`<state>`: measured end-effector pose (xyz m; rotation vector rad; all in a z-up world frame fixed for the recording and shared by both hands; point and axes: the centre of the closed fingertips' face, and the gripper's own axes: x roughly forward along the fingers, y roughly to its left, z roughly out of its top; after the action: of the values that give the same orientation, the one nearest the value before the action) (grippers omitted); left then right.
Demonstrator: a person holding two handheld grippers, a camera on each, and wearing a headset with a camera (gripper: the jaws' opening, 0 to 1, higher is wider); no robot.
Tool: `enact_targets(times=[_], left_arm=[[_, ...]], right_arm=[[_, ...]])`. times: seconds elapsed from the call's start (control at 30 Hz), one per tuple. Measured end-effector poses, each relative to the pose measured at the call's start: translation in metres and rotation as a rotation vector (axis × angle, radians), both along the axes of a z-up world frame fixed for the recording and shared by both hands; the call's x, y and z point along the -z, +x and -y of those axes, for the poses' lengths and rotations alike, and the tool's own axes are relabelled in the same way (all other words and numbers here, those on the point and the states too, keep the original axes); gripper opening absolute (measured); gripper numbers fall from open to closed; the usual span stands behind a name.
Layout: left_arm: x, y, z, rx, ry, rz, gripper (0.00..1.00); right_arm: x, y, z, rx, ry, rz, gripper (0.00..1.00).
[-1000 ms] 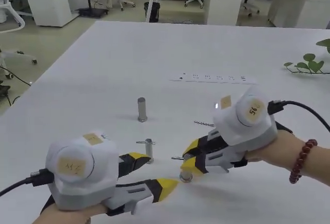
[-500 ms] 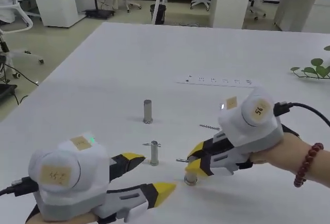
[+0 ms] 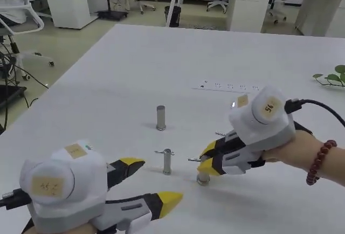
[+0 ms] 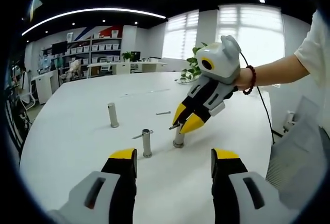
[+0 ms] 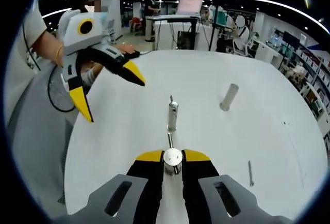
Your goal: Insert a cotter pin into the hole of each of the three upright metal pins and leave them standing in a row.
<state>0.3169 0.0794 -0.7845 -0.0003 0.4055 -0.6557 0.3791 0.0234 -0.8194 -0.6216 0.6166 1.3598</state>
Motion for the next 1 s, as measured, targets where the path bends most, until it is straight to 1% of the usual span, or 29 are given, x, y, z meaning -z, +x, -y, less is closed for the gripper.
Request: enact_targets(times=[0.17,0.27,0.43,0.57,0.67,0.77,0.93,1.0], left_arm=[[0.0,0.0,-0.003,-0.012,0.005,0.005,0.59],[0.002,0.0,-0.005,-0.015,0.009,0.001,0.59],[0.005,0.0,-0.006,-0.023,0.008,-0.005,0.59],[0.006,-0.001,-0.006,-0.019,0.011,-0.007,0.59],[0.007,-0.001,-0.006,-0.017,0.017,-0.007,0.59],[0.006,-0.001,-0.006,-0.015,0.022,-0.003,0.6],[0.006,-0.001,-0.006,-0.015,0.021,-0.001,0.6],[0.006,-0.001,-0.006,-0.015,0.023,-0.001,0.61]], right_arm=[[0.002,0.004,-0.001,0.006,0.0,-0.006,0.13],[0.002,0.008,-0.002,0.0,-0.005,0.005,0.13],[0.002,0.013,-0.002,-0.005,-0.008,0.005,0.13],[0.002,0.014,-0.002,0.001,0.001,-0.008,0.13],[0.002,0.015,0.0,0.018,0.008,-0.038,0.14],[0.003,0.014,0.0,0.01,0.01,-0.035,0.14],[0.002,0.013,0.0,0.014,0.019,-0.044,0.15],[0.005,0.013,0.001,0.019,0.016,-0.049,0.15]])
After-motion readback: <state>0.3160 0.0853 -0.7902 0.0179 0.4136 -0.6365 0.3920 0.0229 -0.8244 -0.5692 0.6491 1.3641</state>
